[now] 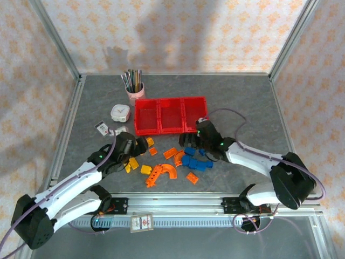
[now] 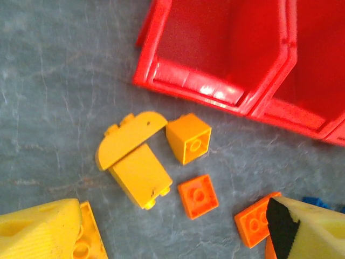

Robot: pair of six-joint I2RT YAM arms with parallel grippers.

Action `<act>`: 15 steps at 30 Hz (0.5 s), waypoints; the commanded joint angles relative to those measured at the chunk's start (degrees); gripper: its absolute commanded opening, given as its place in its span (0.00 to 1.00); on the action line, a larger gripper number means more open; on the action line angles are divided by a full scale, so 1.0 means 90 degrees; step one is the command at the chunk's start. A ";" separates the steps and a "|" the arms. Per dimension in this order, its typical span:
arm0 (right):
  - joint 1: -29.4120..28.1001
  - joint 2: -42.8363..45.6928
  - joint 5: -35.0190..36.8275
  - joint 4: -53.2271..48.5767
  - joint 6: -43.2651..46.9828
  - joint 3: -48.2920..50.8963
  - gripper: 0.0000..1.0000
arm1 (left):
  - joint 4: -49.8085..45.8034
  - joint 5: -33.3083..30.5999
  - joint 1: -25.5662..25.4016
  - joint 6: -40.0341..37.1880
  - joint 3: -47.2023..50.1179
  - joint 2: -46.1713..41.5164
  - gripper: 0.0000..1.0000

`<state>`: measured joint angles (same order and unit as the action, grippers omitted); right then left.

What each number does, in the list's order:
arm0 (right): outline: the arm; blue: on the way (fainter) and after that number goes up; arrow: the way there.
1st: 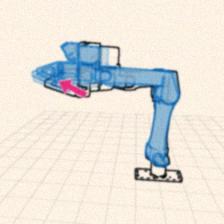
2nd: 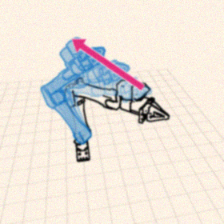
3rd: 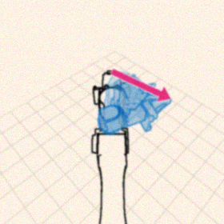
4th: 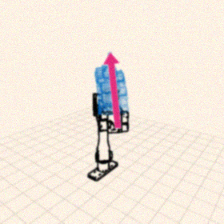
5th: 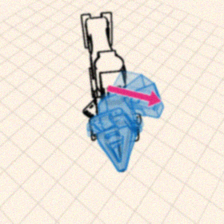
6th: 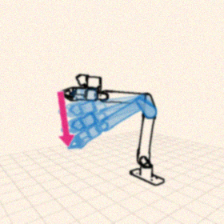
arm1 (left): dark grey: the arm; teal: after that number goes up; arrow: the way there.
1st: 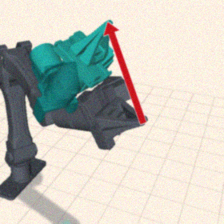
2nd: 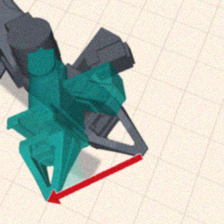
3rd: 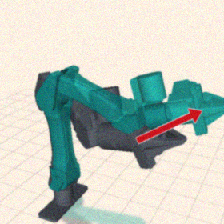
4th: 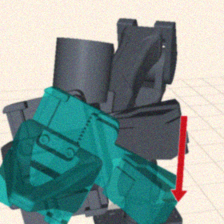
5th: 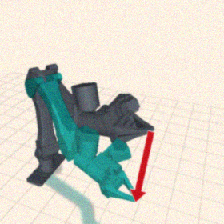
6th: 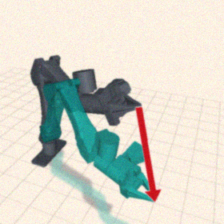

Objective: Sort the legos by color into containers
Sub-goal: Pick up the lego from the center of the table.

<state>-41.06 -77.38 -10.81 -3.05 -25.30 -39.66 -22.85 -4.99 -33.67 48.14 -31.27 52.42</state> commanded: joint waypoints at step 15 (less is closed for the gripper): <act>-0.0444 -0.0187 0.0072 0.0371 0.0015 -0.0195 1.00 | 0.0436 -0.0962 -0.0487 0.0904 -0.0500 0.2053 0.77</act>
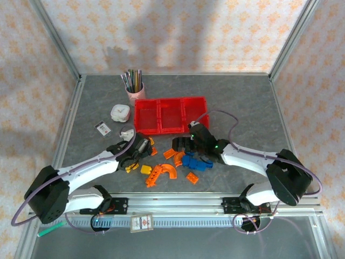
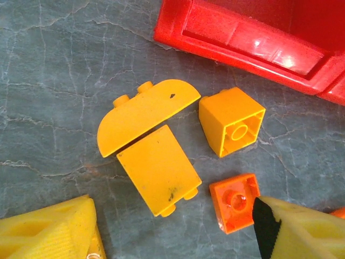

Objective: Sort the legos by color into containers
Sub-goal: Pick up the lego from the center of the table.

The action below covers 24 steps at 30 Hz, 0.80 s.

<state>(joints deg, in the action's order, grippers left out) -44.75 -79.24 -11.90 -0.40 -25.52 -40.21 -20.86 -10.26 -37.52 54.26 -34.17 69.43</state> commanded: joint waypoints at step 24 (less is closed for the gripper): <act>-0.0037 0.0133 0.0433 0.0064 0.0267 -0.0074 1.00 | 0.0706 -0.1023 -0.0050 0.0807 -0.0346 0.1553 0.61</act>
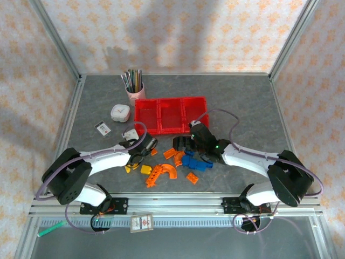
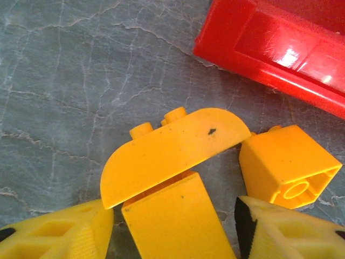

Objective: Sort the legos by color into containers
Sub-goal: Pick up the lego from the center of the table.

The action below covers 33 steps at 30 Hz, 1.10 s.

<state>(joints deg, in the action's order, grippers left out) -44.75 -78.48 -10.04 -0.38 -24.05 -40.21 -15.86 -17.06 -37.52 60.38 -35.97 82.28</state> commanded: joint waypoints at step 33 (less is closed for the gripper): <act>-0.0037 0.0155 0.0301 -0.0497 0.0227 -0.0621 1.00 | -0.0778 0.0591 -0.0468 -0.0208 -0.0179 -0.1485 0.17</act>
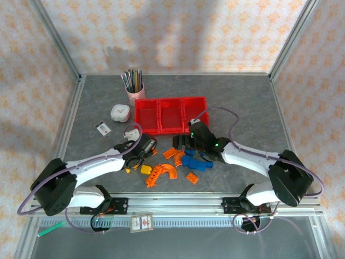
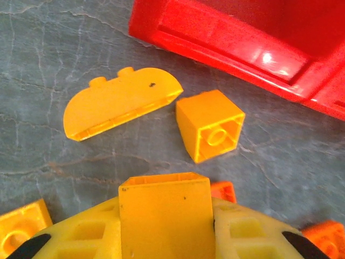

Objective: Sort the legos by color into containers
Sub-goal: Pick up the lego from the center of the table, then place the lego in the container.

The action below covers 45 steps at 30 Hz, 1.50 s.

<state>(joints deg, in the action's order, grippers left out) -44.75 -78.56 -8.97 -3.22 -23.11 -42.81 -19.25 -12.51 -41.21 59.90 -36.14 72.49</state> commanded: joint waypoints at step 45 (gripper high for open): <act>0.0568 -0.0144 0.0984 -0.0229 0.0225 -0.1240 1.00 | 0.0279 0.0393 0.2058 -0.3433 -0.3999 0.3153 0.50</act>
<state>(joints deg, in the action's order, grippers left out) -39.94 -82.21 -1.87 -3.79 -22.94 -51.88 -15.62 -9.39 -22.83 30.17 -71.31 103.26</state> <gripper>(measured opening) 0.998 0.494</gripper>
